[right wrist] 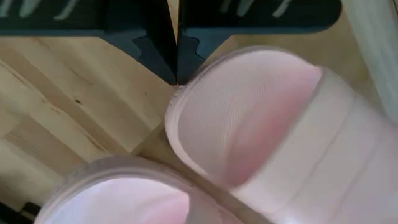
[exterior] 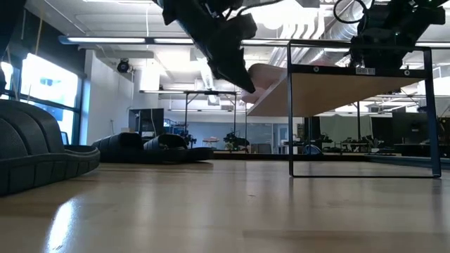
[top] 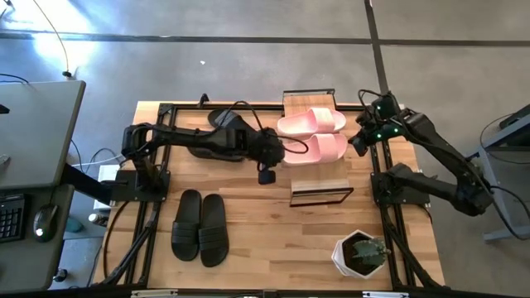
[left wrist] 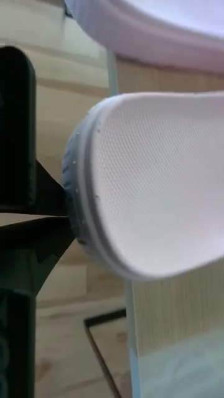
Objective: Pick and place slides into the shelf
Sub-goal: Put the pink slide on the shelf
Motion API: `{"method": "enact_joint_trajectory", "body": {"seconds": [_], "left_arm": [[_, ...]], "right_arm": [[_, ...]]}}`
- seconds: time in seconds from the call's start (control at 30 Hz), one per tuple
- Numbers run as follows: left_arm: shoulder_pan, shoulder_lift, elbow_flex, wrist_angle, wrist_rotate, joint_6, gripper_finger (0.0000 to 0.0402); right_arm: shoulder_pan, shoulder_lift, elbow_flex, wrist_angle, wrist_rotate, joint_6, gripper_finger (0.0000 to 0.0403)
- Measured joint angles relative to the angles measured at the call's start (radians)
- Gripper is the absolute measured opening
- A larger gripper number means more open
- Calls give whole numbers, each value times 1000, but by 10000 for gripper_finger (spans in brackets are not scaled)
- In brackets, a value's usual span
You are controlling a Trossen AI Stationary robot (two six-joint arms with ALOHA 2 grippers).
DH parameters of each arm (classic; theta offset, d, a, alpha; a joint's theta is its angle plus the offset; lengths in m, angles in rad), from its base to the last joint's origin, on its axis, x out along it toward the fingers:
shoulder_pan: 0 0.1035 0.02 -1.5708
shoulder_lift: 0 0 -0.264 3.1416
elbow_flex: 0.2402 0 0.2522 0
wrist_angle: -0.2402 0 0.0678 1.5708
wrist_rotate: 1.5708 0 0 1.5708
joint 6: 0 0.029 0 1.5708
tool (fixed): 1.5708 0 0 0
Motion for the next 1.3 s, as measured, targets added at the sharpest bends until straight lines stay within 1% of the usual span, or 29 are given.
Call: {"method": "enact_joint_trajectory", "body": {"seconds": [0.27,0.8,1.03,1.17,1.3], "left_arm": [[42,0,0,2,11,1,5],[54,10,0,26,10,0,5],[81,10,0,24,-36,-49,5],[107,10,0,22,-20,-72,5],[117,10,0,18,29,-79,5]], "right_arm": [[35,-2,0,7,60,21,0],[35,-5,0,38,71,22,0],[35,-9,0,54,74,22,0],[35,-16,0,59,73,21,0],[36,-27,0,61,73,21,0]]}}
